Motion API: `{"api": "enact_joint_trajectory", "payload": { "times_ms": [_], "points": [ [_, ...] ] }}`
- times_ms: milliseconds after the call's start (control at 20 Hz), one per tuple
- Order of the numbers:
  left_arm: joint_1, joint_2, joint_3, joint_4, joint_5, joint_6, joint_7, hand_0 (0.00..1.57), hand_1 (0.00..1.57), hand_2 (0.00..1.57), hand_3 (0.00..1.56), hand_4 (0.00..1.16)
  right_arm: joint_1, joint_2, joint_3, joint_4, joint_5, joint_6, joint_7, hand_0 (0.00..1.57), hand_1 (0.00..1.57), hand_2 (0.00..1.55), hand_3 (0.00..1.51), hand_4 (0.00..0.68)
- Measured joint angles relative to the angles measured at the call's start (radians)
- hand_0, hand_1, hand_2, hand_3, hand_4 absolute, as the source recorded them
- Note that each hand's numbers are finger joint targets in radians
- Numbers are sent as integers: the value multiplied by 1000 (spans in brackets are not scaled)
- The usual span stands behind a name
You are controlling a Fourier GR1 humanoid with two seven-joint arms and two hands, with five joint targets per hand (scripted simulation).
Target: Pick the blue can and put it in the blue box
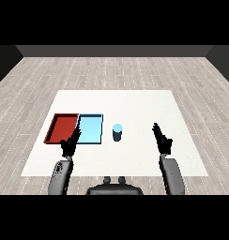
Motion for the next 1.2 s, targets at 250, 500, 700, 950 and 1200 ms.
{"api": "enact_joint_trajectory", "payload": {
  "times_ms": [250,500,700,950,1200],
  "points": [
    [-25,10,29,-11,3,2,-12,0,0,0,0,0,-78,58,29,34,44,-59,25,0,0,0,0,0],
    [-84,1,66,-67,54,-21,-183,0,0,0,0,0,-147,99,96,4,-48,-83,-43,0,0,0,0,0],
    [-69,-4,85,-66,84,-59,-327,0,0,0,0,0,-192,110,96,64,-103,-72,-130,0,0,0,0,0],
    [-35,-9,85,-88,95,-81,-395,0,0,0,0,0,-195,113,100,101,-127,-63,-196,0,0,0,0,0],
    [-46,-2,101,-78,115,-95,-407,0,0,0,0,0,-210,112,111,105,-142,-72,-194,0,0,0,0,0]
  ]
}}
